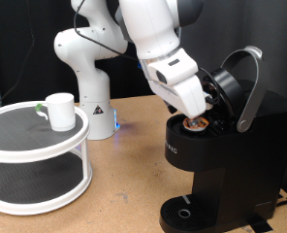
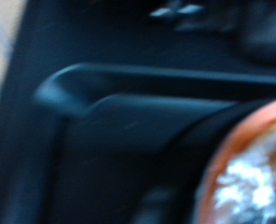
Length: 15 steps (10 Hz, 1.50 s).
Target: Make a cup of coffee with the keurig machine
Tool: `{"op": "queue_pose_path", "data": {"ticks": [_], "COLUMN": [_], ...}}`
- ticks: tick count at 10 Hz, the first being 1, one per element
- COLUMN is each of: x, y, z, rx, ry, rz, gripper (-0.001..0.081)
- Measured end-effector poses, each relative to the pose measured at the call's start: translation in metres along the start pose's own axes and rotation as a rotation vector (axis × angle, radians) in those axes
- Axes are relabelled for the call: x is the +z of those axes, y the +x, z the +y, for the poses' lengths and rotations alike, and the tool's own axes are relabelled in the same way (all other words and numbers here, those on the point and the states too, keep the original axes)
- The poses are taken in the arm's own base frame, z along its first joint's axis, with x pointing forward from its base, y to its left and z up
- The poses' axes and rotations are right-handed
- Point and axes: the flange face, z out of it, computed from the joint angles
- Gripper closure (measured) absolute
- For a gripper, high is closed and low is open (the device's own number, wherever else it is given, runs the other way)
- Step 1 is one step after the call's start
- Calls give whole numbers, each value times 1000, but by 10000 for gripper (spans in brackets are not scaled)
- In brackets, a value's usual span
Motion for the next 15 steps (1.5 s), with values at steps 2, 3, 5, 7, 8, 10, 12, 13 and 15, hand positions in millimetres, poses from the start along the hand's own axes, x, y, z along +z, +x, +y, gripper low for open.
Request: {"op": "queue_pose_path", "data": {"ticks": [2,3,5,7,8,10,12,13,15], "x": [0,-3,-11,-28,-39,-64,-89,-94,-91], "y": [-2,-5,-11,-15,-17,-18,-18,-19,-20], "z": [0,1,-1,1,3,10,18,20,17], "rx": [7,2,-3,17,25,57,87,99,80], "ry": [-24,-22,-20,-12,-22,-51,-81,-81,-57], "rz": [105,129,157,194,217,260,276,270,242], "gripper": [-2,-2,-2,-2,-2,-2,-2,-2,-2]}}
